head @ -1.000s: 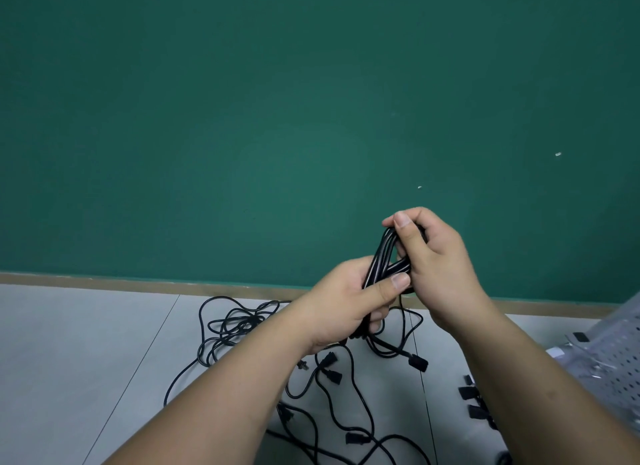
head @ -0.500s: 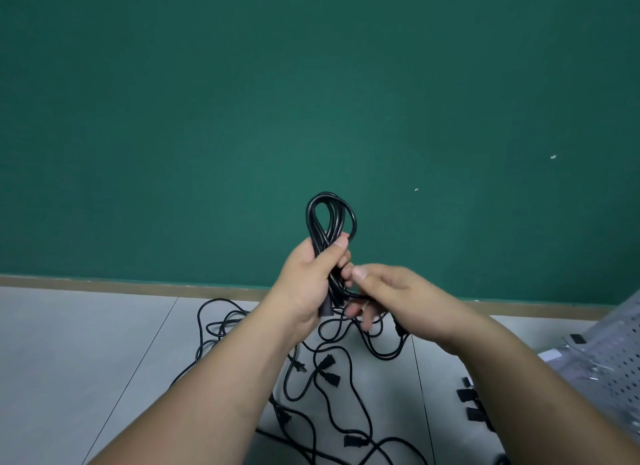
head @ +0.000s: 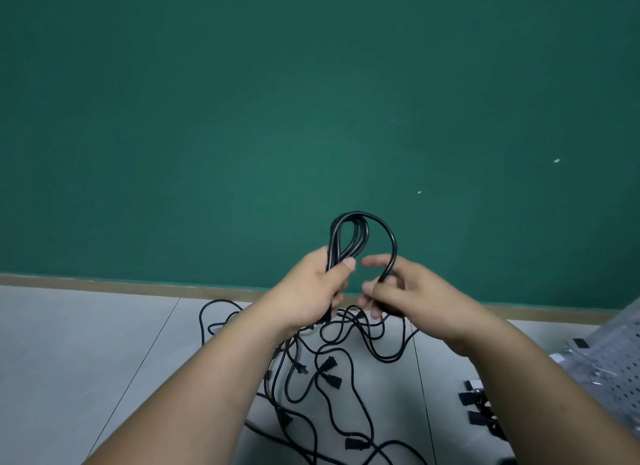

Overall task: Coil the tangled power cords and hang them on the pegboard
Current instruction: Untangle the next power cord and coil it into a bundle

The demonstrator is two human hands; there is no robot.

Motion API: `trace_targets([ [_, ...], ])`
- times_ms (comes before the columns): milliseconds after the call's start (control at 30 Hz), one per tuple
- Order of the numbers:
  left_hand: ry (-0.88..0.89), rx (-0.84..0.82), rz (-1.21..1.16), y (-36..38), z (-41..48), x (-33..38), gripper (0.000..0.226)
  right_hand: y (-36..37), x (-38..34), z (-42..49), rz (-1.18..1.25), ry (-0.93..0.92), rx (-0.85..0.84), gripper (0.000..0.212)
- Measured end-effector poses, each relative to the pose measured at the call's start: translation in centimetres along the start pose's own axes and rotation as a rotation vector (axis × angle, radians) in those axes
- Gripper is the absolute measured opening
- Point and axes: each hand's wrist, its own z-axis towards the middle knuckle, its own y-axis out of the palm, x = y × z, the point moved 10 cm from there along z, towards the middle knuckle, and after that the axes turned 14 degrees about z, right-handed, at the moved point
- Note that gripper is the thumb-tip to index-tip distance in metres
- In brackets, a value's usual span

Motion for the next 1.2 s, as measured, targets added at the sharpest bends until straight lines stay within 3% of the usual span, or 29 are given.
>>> trace_targets([
  [167, -0.014, -0.270, 0.096, 1.8, -1.0, -0.4, 0.022, -5.5, -1.7, 0.2, 0.286, -0.238, 0.406, 0.019],
  [233, 0.039, -0.429, 0.111, 3.1, -2.2, 0.5, 0.023, -7.4, -1.5, 0.0, 0.222, -0.274, 0.514, 0.024],
  [333, 0.133, -0.568, -0.003, 4.2, -3.7, 2.6, 0.021, -8.2, -0.6, 0.0, -0.110, -0.212, 0.548, 0.029],
  [467, 0.158, -0.379, -0.073, 1.9, -2.3, 3.0, 0.019, -4.8, 1.0, 0.9, -0.663, 0.066, 0.258, 0.028],
  [567, 0.074, -0.195, 0.066, -1.2, -0.7, 0.1, 0.028, -1.7, 1.9, 0.6, -0.819, 0.162, 0.034, 0.026],
  [767, -0.102, 0.017, 0.555, -5.2, 0.6, -4.1, 0.014, 2.0, 0.0, -0.6, -0.797, 0.045, -0.194, 0.021],
  [867, -0.122, 0.023, 0.727, -4.8, 0.9, -4.0, 0.017, 4.0, -1.2, -1.0, -0.854, -0.070, -0.264, 0.026],
  [1000, -0.086, -0.094, 0.905, -2.0, 1.0, -4.4, 0.012, 4.8, -4.5, -1.5, -0.810, -0.312, -0.198, 0.028],
  [1100, 0.021, -0.188, 0.941, 0.8, 0.6, -3.2, 0.012, 1.4, -6.2, -1.3, -0.731, -0.452, 0.040, 0.035],
  [1200, 0.125, -0.274, 0.979, 2.8, -0.3, -1.1, 0.026, -3.1, -6.0, -1.0, -0.696, -0.447, 0.254, 0.033],
])
